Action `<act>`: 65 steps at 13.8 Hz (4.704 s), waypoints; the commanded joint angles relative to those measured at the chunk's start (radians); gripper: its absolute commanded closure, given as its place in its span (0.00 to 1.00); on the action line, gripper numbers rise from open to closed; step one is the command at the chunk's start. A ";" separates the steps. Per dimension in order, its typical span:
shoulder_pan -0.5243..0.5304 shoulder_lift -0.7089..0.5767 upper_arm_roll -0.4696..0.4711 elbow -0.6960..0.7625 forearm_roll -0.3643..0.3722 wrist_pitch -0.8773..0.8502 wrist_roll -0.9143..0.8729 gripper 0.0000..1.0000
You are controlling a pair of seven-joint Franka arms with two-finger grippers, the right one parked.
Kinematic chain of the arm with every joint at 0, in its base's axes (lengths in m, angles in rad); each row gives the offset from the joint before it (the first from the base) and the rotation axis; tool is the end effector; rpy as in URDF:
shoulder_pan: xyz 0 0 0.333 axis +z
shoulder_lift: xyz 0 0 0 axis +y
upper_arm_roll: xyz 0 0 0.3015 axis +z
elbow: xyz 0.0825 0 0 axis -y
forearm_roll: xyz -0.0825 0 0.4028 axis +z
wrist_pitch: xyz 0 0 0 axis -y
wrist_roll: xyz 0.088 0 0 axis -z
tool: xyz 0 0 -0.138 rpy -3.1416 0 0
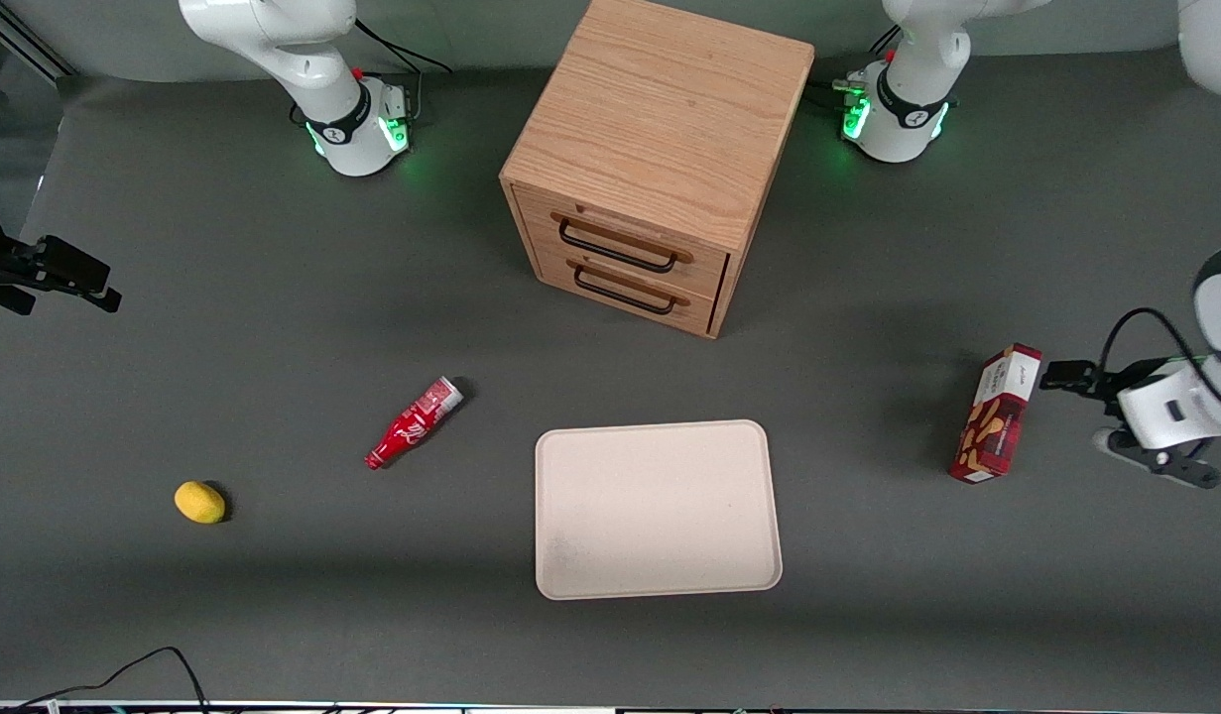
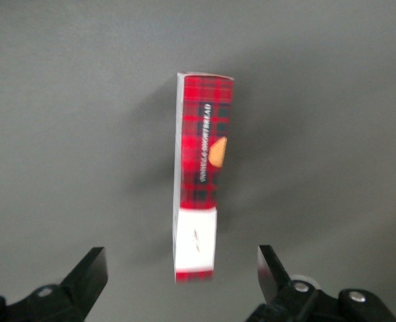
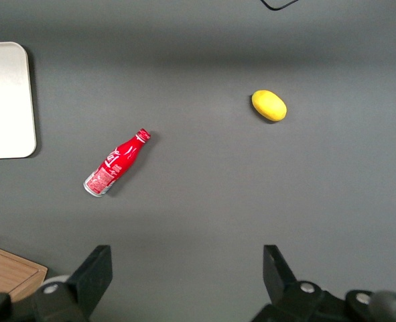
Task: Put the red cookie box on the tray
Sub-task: 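Move the left gripper down over the red plaid cookie box, then close the left gripper on the cookie box's white end, then lift the box and carry it toward the cream tray, then lower the box upright onto the tray's rim corner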
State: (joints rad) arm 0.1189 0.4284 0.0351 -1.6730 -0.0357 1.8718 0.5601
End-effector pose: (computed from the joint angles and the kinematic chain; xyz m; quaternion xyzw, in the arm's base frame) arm 0.6369 0.0937 0.2861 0.9743 -0.1940 -0.1040 0.0483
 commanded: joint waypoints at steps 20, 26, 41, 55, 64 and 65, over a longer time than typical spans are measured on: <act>-0.005 0.007 -0.014 -0.277 -0.101 0.426 0.023 1.00; -0.002 0.000 -0.006 0.131 -0.101 -0.098 -0.032 1.00; -0.042 0.039 -0.406 0.434 -0.078 -0.224 -0.963 1.00; -0.220 0.378 -0.465 0.340 0.281 0.305 -1.183 1.00; -0.242 0.431 -0.451 0.340 0.333 0.349 -1.184 1.00; -0.242 0.432 -0.451 0.342 0.333 0.349 -1.184 1.00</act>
State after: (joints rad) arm -0.1071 0.8535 -0.4263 -1.3428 0.2782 2.2023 -0.6008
